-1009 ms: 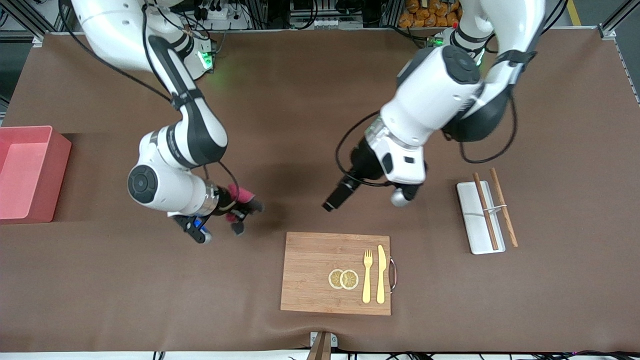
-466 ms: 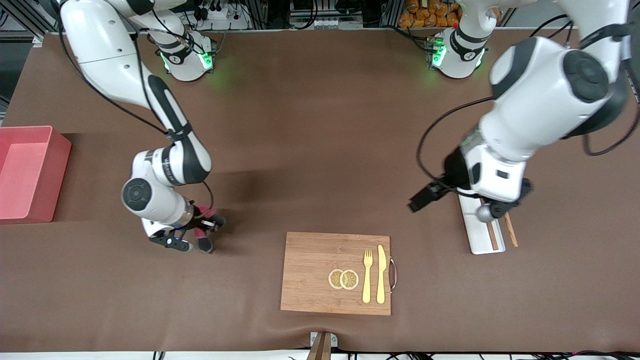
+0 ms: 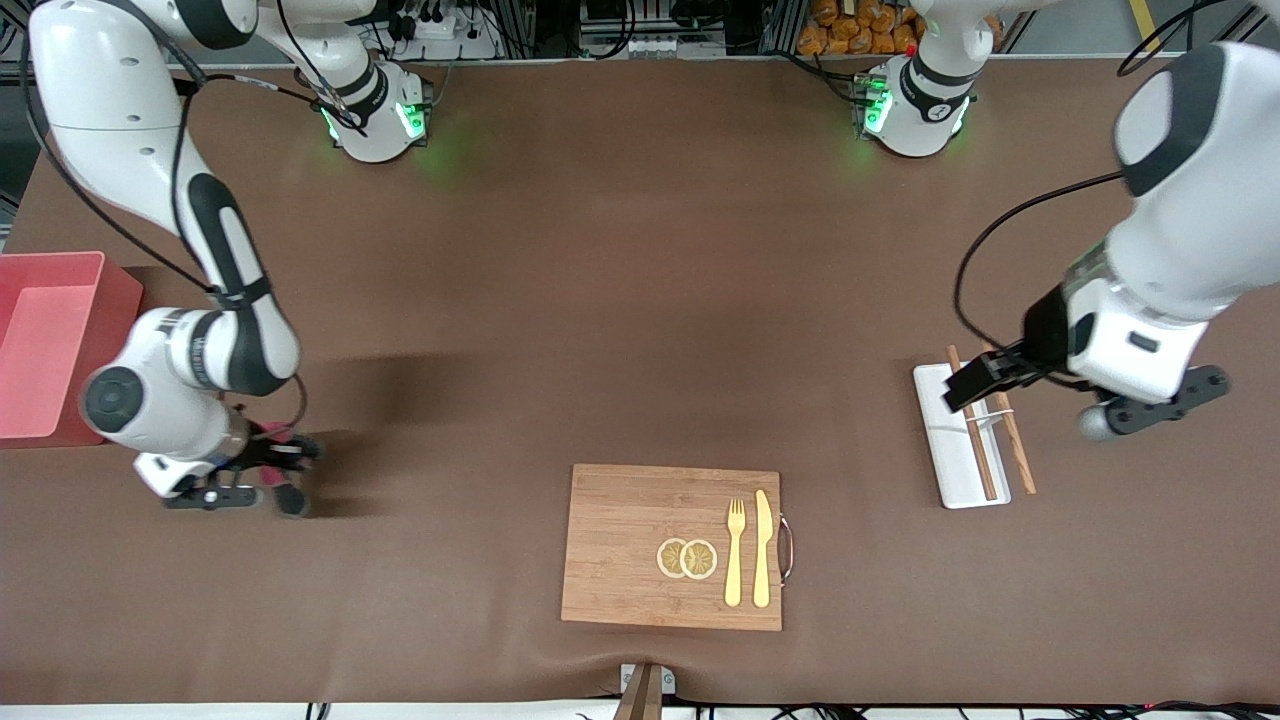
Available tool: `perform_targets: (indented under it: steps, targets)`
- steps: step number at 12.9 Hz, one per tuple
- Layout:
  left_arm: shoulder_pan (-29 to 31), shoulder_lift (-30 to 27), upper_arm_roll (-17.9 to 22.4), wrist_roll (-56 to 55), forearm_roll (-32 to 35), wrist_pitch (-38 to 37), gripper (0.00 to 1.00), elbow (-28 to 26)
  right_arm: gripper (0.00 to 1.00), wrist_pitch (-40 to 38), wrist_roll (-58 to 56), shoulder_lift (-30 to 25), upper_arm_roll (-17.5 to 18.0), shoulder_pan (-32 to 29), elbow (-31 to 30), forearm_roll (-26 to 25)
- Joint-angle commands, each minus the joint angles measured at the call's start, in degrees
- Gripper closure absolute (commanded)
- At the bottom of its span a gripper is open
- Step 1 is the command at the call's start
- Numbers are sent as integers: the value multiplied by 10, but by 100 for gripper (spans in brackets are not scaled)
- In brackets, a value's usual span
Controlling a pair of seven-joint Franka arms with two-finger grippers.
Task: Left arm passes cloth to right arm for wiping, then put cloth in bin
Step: 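Carry the cloth with the right gripper while the left gripper withdraws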
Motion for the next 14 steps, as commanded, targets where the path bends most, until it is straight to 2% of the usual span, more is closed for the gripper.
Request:
perform_targets:
  steps: [1, 3, 4, 6, 7, 11, 14]
  targets:
    - [10, -28, -1, 11, 15, -33, 0, -12, 100, -2, -146, -16, -39, -26, 15, -13]
    - [16, -38, 2, 18, 16, -46, 0, -12, 100, -2, -243, -14, -47, -64, 33, -14]
    - [-3, -54, 39, 53, 15, -46, 0, -15, 100, 1, -274, -12, -47, -78, 35, -19]
    - [-74, -78, 143, 131, 6, -61, 0, -23, 100, 11, -277, 1, -47, -84, 35, -25]
    - [-79, -89, 161, 156, -1, -81, 0, -27, 100, 16, -264, 8, -46, -80, 33, -20]
    - [-74, -139, 166, 187, -4, -95, 0, -67, 100, 3, -89, 9, -43, -2, 14, -20]
    - [-73, -163, 169, 199, -4, -95, 0, -90, 100, -42, 59, 5, -41, 72, 14, -16]
